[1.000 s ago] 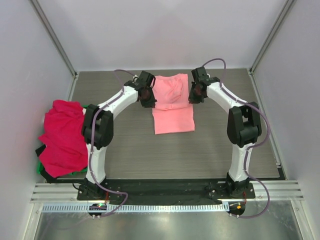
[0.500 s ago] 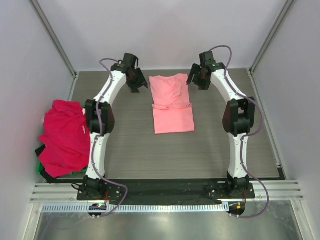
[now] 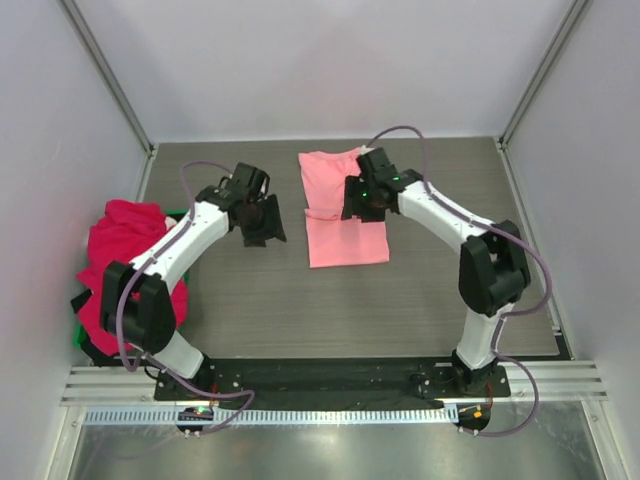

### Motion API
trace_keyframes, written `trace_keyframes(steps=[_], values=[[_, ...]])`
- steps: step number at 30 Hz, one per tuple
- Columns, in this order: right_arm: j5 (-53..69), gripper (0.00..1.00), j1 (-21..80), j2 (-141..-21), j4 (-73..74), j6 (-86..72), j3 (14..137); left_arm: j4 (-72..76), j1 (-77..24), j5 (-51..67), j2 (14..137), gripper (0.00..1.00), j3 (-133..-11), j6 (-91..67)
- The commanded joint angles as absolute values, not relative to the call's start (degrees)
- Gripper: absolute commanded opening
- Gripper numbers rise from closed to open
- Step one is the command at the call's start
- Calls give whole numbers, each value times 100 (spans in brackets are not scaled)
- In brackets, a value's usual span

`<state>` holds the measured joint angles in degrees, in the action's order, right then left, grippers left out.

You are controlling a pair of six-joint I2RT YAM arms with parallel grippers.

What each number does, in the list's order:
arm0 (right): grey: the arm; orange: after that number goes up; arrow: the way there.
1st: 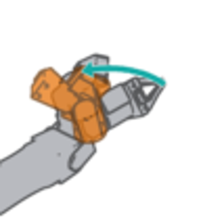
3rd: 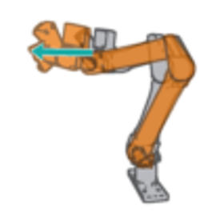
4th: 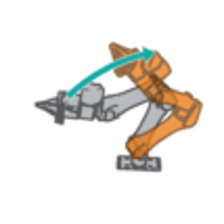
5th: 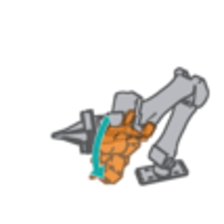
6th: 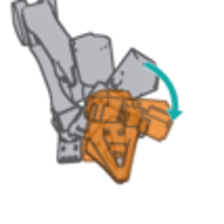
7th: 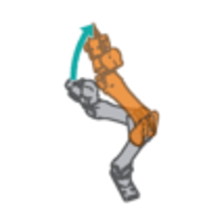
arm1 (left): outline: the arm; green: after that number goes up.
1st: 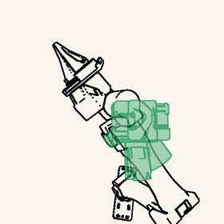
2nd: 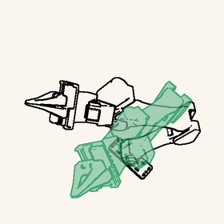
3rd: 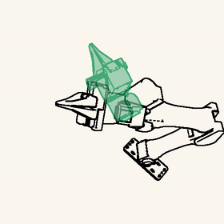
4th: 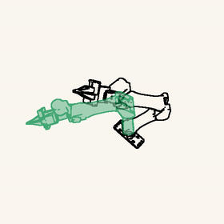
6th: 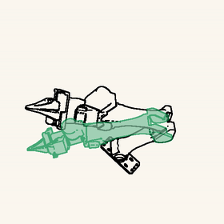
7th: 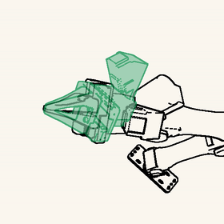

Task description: Fold and stack the t-shirts

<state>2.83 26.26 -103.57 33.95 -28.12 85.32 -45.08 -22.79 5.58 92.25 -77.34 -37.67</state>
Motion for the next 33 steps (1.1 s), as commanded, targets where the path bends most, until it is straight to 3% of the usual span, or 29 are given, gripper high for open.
trace_keyframes(steps=[1,5,22,27,30,33], values=[[-664,60,2987,-10923,3514,-2488,8858,-4447,-2250,-94,8738,56,-6868,-3226],[-1080,57,3164,-11671,3893,-2382,9517,-4658,-2250,-789,8281,56,-6382,-2918],[-2161,56,3173,-13622,4965,-1890,11978,-4711,-2347,-809,8059,55,-6258,-2768],[-2241,57,3032,-14298,5282,-1776,13646,-4702,-2347,-800,8095,55,-6249,-2786],[-2425,59,2901,-14449,5326,-1696,14772,-4711,-2338,-826,8112,55,-6240,-2795],[-2662,61,2830,-14038,5011,-1749,14776,-4702,-2347,-861,8130,55,-6231,-2804]])
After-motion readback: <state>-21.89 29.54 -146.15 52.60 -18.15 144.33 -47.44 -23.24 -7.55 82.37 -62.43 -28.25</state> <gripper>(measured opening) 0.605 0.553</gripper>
